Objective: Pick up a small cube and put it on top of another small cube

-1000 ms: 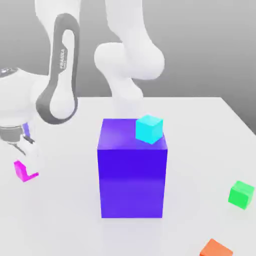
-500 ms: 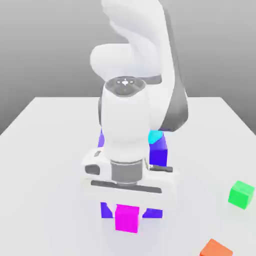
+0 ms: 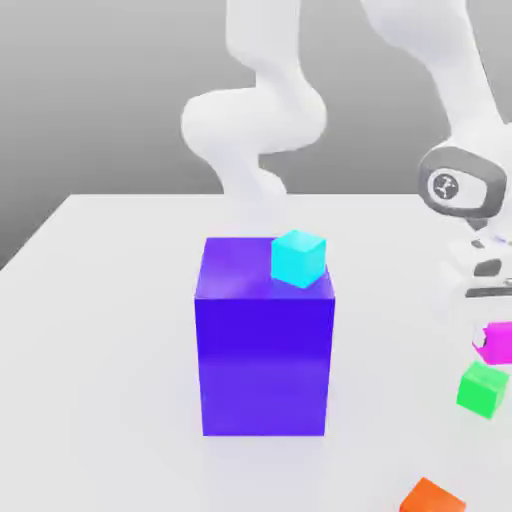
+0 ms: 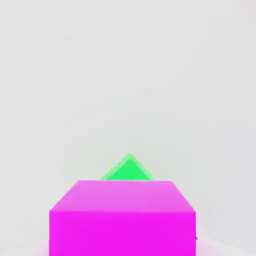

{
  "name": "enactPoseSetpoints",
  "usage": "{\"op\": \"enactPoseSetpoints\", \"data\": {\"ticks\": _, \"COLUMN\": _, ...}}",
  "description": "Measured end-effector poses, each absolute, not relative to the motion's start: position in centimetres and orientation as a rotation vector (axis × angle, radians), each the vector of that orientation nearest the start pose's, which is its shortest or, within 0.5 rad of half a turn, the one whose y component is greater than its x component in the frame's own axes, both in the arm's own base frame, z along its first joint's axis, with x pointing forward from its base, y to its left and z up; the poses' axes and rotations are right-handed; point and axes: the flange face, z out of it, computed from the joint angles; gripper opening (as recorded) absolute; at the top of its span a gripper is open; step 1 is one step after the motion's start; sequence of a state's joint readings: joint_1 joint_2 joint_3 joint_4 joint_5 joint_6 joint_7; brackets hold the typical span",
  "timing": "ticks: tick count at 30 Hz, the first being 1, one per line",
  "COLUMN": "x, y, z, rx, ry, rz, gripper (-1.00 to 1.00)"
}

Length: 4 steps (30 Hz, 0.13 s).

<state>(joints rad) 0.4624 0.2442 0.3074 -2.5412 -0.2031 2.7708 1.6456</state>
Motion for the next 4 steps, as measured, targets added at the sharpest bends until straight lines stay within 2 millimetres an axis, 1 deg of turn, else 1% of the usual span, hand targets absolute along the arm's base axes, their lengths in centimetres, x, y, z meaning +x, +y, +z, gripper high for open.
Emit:
{"op": "enactPoseSetpoints", "data": {"ticks": 1, "x": 31.51, "y": 32.78, "z": 18.03, "rx": -2.952, "ry": 1.068, "rz": -0.002, "gripper": 1.0}}
{"op": "enactPoseSetpoints", "data": {"ticks": 4, "x": 31.51, "y": 32.78, "z": 18.03, "rx": -2.952, "ry": 1.068, "rz": -0.002, "gripper": 1.0}}
